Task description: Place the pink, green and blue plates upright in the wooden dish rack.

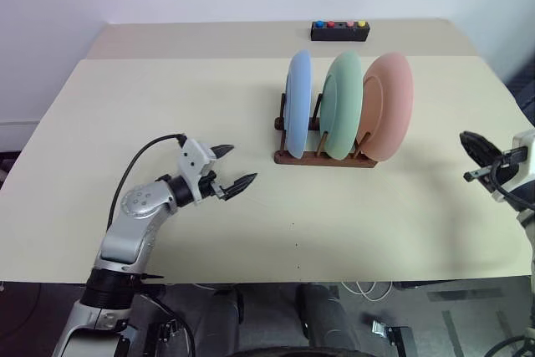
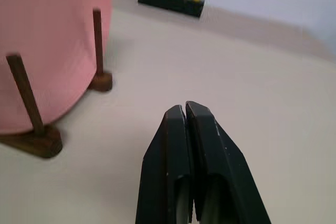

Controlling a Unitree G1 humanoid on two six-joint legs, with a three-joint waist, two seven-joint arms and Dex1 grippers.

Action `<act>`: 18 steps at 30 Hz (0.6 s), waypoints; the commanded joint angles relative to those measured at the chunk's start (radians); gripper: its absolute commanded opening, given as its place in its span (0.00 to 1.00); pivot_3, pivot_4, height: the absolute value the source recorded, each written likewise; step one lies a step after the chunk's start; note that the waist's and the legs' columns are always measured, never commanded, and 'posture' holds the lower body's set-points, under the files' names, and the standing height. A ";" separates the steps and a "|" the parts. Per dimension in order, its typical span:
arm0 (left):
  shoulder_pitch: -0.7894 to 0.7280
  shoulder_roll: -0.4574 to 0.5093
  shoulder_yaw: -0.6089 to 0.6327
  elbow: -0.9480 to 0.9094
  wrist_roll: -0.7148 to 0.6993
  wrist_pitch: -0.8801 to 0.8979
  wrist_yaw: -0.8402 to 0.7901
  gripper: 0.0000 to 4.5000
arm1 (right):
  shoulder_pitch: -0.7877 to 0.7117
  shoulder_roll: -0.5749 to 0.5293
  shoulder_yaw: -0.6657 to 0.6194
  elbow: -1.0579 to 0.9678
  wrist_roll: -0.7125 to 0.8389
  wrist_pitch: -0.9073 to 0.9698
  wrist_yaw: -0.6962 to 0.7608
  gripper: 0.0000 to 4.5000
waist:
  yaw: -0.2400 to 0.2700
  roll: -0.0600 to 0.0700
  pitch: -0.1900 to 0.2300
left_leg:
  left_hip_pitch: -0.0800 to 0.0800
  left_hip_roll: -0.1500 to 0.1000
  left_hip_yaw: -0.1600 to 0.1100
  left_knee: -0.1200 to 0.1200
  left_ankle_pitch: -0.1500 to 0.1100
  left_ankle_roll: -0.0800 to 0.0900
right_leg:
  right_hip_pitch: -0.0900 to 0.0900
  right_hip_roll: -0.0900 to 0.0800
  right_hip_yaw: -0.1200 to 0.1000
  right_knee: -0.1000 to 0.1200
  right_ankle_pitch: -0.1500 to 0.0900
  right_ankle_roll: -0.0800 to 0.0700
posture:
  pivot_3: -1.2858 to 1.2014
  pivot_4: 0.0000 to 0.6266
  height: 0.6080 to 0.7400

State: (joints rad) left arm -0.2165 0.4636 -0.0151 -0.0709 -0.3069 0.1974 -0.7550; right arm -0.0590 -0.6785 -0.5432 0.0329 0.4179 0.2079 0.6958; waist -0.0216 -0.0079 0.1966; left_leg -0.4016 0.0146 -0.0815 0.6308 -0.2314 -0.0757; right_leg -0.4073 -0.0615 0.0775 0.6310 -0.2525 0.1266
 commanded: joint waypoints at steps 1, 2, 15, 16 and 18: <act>0.038 0.022 0.055 -0.012 -0.003 -0.041 0.008 1.00 | -0.011 0.001 0.003 0.062 0.028 -0.054 0.068 0.01 | 0.000 0.000 0.000 | 0.000 0.000 0.000 0.000 0.000 0.000 | 0.000 0.000 0.000 0.000 0.000 0.000 | 0.52 0.24 0.92; 0.040 0.020 0.057 -0.021 -0.002 -0.036 0.016 1.00 | -0.028 -0.009 0.006 0.105 0.021 -0.070 0.080 0.01 | 0.001 0.000 0.000 | 0.000 0.000 0.000 0.000 0.000 0.000 | 0.000 0.000 0.000 0.000 0.000 0.000 | 0.52 0.24 0.92; 0.130 0.053 0.089 -0.112 -0.016 -0.003 0.035 1.00 | -0.127 -0.001 0.079 0.263 -0.006 -0.160 0.119 0.01 | 0.001 0.000 0.000 | 0.001 0.000 0.000 0.000 0.000 0.000 | 0.001 0.000 0.000 0.000 0.000 0.000 | 0.52 0.24 0.92; 0.132 0.052 0.089 -0.114 -0.017 -0.001 0.037 1.00 | -0.128 -0.001 0.083 0.263 -0.006 -0.161 0.119 0.01 | 0.001 0.000 0.000 | 0.001 0.000 0.000 0.000 0.000 0.000 | 0.001 0.000 0.000 0.000 0.000 0.000 | 0.52 0.24 0.92; 0.135 0.048 0.087 -0.122 -0.018 0.003 0.043 1.00 | -0.138 -0.004 0.089 0.274 -0.006 -0.164 0.117 0.01 | 0.002 0.000 0.000 | 0.001 0.000 0.000 0.000 0.000 0.000 | 0.001 0.000 0.000 0.000 0.000 0.000 | 0.52 0.24 0.92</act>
